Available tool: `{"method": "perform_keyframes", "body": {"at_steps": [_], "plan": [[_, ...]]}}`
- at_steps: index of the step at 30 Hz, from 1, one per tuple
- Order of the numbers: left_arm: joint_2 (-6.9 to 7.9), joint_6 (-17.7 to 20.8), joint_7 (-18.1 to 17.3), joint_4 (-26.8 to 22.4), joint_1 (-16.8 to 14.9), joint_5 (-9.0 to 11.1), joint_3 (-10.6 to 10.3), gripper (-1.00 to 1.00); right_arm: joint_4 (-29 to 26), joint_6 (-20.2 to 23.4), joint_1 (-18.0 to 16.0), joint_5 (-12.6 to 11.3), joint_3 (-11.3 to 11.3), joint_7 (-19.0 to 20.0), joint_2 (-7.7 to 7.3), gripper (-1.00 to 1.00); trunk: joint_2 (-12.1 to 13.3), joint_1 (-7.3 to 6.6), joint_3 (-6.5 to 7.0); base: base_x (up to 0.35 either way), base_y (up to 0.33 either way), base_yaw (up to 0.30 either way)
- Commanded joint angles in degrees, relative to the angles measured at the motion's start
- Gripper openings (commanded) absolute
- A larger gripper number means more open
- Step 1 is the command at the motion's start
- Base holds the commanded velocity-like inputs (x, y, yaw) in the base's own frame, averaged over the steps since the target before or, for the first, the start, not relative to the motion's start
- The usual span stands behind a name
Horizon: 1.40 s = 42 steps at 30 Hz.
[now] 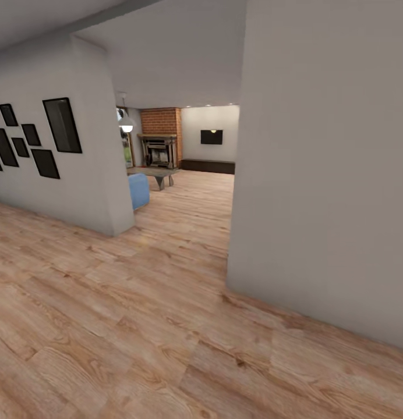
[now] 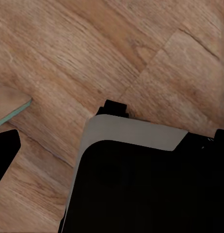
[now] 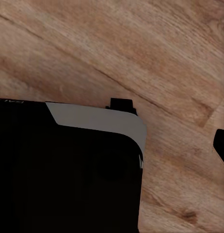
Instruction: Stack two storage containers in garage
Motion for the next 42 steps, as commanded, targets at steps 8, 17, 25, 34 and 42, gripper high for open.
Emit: {"method": "perform_keyframes", "body": {"at_steps": [8,17,25,34,42], "plan": [[-0.02,-0.2,0.2,0.0,-0.1,0.5,-0.4,1.00,0.2,-0.4,-0.1,-0.1,0.5,0.2,-0.01,1.00,0.0,0.03,-0.06,0.318,0.000,0.000],[-0.08,-0.2,0.2,0.0,0.0,0.5,-0.4,1.00,0.2,-0.2,-0.1,-0.1,0.5,0.1,0.02,1.00,0.0,0.03,-0.06,0.318,0.000,0.000],[-0.08,-0.2,0.2,0.0,0.0,0.5,-0.4,1.00,0.2,-0.3,-0.1,-0.1,0.5,0.2,0.11,1.00,0.0,0.03,-0.06,0.318,0.000,0.000],[-0.09,-0.2,0.2,0.0,0.0,0.4,-0.4,1.00,0.2,-0.4,-0.1,-0.1,0.5,0.2,0.00,1.00,0.0,0.03,-0.06,0.318,0.000,0.135],[-0.17,-0.2,0.2,0.0,-0.1,0.5,-0.4,1.00,0.2,-0.4,-0.1,-0.1,0.5,0.2,-0.01,1.00,0.0,0.03,-0.06,0.318,0.000,0.263]]}}
